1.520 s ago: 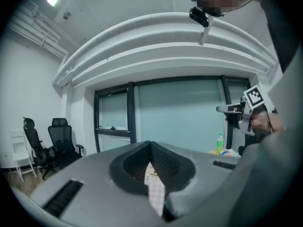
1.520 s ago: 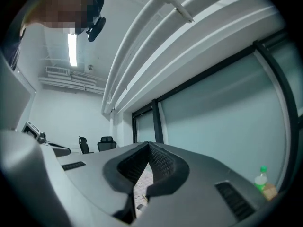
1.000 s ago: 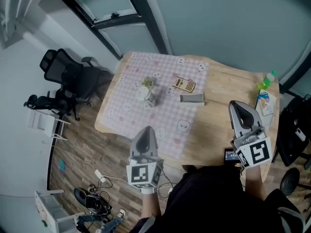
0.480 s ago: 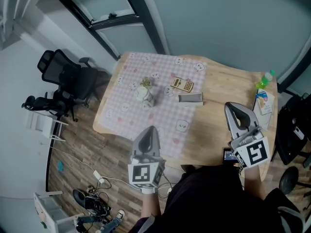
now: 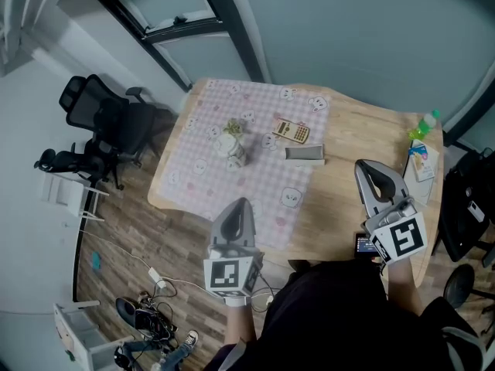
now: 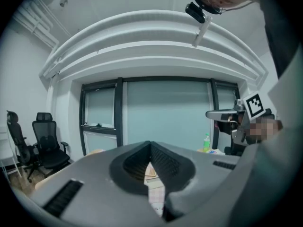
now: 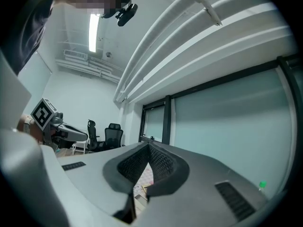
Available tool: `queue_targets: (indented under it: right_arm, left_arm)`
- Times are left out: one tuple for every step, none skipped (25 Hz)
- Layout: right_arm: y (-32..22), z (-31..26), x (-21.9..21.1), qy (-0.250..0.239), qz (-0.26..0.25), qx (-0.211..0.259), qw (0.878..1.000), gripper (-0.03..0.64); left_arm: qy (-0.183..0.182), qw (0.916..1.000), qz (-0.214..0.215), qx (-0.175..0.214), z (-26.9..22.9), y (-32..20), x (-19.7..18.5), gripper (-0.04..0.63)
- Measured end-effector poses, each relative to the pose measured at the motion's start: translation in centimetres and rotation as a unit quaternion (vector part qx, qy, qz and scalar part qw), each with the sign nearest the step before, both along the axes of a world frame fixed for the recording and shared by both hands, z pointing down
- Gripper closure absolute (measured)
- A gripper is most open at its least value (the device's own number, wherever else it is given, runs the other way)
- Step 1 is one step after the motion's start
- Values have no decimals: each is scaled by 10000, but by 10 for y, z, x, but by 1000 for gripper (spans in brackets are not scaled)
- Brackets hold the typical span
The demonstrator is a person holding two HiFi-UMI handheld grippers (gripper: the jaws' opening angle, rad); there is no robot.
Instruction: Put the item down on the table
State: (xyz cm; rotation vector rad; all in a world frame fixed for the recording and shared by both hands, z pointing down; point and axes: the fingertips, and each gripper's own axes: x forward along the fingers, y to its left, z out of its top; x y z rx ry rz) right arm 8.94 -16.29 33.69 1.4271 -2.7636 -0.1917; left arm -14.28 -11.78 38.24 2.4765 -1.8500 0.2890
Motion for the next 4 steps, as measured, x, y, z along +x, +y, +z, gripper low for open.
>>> queue_targets:
  right_arm:
    - [-1, 0, 1, 3, 11, 0, 10000, 600]
    - [-2, 1, 2, 5, 21, -2, 10000, 600]
    - [-3, 1, 3, 3, 28, -3, 10000, 600]
    - [-4, 1, 4, 0, 36, -5, 10000, 600]
  left_arm:
    - [-1, 10000, 0, 4, 0, -1, 0, 597]
    - [-5, 10000, 2, 8, 0, -2, 0, 597]
    - [-10, 10000, 5, 12, 1, -2, 0, 597]
    - [-14, 10000, 9, 15, 1, -3, 0, 597]
